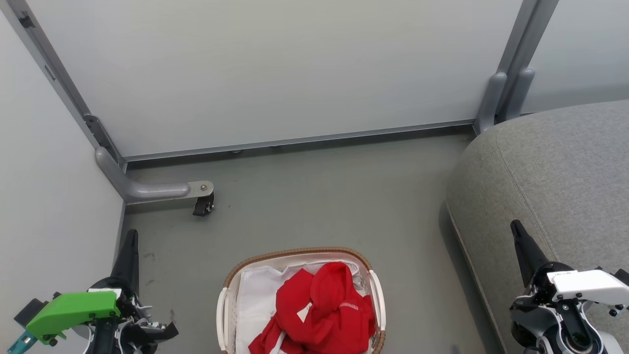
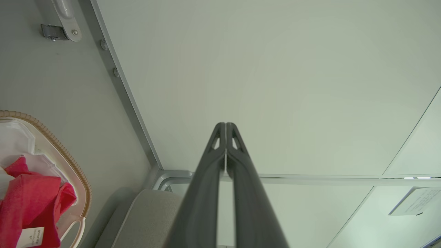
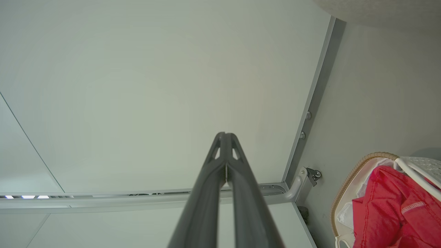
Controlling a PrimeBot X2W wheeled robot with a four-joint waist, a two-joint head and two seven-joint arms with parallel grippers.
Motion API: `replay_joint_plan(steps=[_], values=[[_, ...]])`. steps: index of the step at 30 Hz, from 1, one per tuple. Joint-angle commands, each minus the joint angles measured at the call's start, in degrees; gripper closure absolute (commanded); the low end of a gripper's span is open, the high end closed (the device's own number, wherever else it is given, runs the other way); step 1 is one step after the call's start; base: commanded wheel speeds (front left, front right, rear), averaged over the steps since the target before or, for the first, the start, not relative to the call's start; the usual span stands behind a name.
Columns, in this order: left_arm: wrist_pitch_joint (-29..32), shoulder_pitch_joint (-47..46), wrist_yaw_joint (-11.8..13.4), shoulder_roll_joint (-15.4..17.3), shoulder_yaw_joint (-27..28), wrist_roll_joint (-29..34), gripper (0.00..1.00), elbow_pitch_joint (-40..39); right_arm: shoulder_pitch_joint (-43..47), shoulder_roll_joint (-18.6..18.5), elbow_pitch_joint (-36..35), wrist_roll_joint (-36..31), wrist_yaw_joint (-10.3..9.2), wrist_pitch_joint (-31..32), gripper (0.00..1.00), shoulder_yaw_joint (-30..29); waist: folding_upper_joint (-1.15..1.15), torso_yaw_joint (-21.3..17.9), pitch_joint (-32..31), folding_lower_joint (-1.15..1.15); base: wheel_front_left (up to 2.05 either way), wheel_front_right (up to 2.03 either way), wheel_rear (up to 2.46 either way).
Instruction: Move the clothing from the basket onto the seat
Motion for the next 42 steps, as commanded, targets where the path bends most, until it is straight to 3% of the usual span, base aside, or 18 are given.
replay_joint_plan(steps=[1,4,5,6,7,24,42], values=[[0.1,-0.7,-0.4,0.1,0.0,0.3,1.00,-0.1,-0.4,-0.3,-0.2,0.2,-0.04,0.0,1.00,-0.1,0.00,0.0,0.0,0.00,0.00,0.00,0.00],[0.0,0.0,0.0,0.0,0.0,0.0,1.00,0.0,0.0,0.0,0.0,0.0,0.00,0.0,1.00,0.0,0.00,0.0,0.0,0.00,0.00,0.00,0.00],[-0.1,0.2,0.1,-0.1,-0.1,0.0,0.00,0.6,0.3,0.2,0.6,0.0,0.00,0.0,0.00,0.0,0.00,0.0,0.0,0.00,0.00,0.00,0.00],[-0.1,0.4,0.1,-0.2,-0.1,0.0,1.00,1.0,0.6,0.3,0.9,0.0,0.00,-0.1,1.00,0.1,0.00,0.0,0.0,0.00,0.00,0.00,0.00],[-0.1,1.0,0.1,-0.4,-0.2,0.0,0.00,1.7,1.2,0.6,1.6,0.0,-0.01,0.0,0.00,0.1,0.00,0.0,0.0,0.00,0.00,0.00,0.00],[-4.8,1.9,0.0,-0.3,-3.6,4.6,0.00,0.0,1.9,0.4,0.2,-7.6,-0.01,-4.7,0.00,0.9,0.00,0.0,0.1,0.00,0.00,0.00,0.00],[-8.9,1.8,-0.1,-0.2,-6.9,23.5,0.00,-3.7,2.2,0.2,-4.1,-30.0,-0.01,-8.9,0.00,0.6,0.00,0.3,0.1,0.00,0.00,0.00,0.00]])
